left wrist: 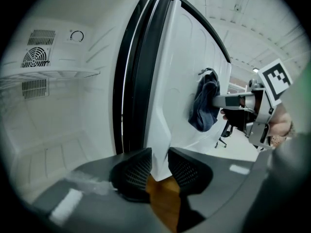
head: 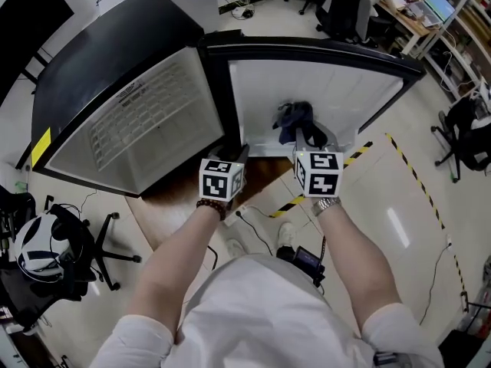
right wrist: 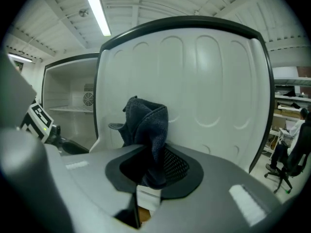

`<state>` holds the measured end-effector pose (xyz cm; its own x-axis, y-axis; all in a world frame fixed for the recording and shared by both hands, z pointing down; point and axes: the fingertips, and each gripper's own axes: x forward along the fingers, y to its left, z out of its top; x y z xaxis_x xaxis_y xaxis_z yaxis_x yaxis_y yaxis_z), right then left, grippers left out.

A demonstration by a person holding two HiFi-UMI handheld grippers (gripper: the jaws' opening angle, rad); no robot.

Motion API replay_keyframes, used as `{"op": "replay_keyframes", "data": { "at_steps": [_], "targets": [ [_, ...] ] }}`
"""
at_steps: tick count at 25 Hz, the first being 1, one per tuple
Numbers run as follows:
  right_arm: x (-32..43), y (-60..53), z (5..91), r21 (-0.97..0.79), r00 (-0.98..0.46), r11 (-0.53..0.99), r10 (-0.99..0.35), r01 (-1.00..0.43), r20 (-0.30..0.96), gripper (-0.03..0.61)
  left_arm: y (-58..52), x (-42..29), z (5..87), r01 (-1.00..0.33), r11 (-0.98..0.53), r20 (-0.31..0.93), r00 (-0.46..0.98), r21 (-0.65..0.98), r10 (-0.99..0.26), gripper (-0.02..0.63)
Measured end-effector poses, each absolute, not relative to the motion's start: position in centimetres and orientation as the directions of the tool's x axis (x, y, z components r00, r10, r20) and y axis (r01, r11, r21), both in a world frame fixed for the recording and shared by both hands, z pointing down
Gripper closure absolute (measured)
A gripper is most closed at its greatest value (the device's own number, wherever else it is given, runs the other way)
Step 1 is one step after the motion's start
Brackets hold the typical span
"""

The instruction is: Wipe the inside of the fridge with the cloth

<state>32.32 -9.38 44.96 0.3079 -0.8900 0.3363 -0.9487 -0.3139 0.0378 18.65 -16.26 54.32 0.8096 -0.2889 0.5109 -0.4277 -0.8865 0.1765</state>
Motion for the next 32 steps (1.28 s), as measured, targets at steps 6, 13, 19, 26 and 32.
{"op": "replay_keyframes", "data": {
  "at_steps": [6, 13, 19, 26, 32],
  "targets": [
    [36.1, -6.7, 45.0, 0.051, 0.378, -0.385, -0.861, -0.922, 0.341, 0.514, -16.3, 18.5, 54.4, -0.439, -0.881, 0.510, 0.807, 0.178, -0.299, 0.502],
    [40.1, -3.8, 45.1, 0.066, 0.450, -0.457, -0.824, -0.887, 0.343, 0.514, -16.4, 18.5, 54.4, -0.447, -0.878, 0.512, 0.802, 0.174, -0.307, 0.502],
    [43.2, -1.4, 45.2, 0.077, 0.507, -0.516, -0.786, -0.853, 0.352, 0.514, -16.3, 18.5, 54.4, -0.455, -0.874, 0.515, 0.797, 0.171, -0.314, 0.502],
    [44.9, 0.0, 45.1, 0.087, 0.534, -0.540, -0.770, -0.837, 0.349, 0.514, -16.3, 18.4, 54.4, -0.464, -0.869, 0.516, 0.794, 0.171, -0.323, 0.502],
    [41.9, -1.0, 44.6, 0.077, 0.489, -0.493, -0.807, -0.866, 0.330, 0.514, -16.0, 18.7, 54.3, -0.461, -0.872, 0.515, 0.794, 0.162, -0.324, 0.522]
  ]
}}
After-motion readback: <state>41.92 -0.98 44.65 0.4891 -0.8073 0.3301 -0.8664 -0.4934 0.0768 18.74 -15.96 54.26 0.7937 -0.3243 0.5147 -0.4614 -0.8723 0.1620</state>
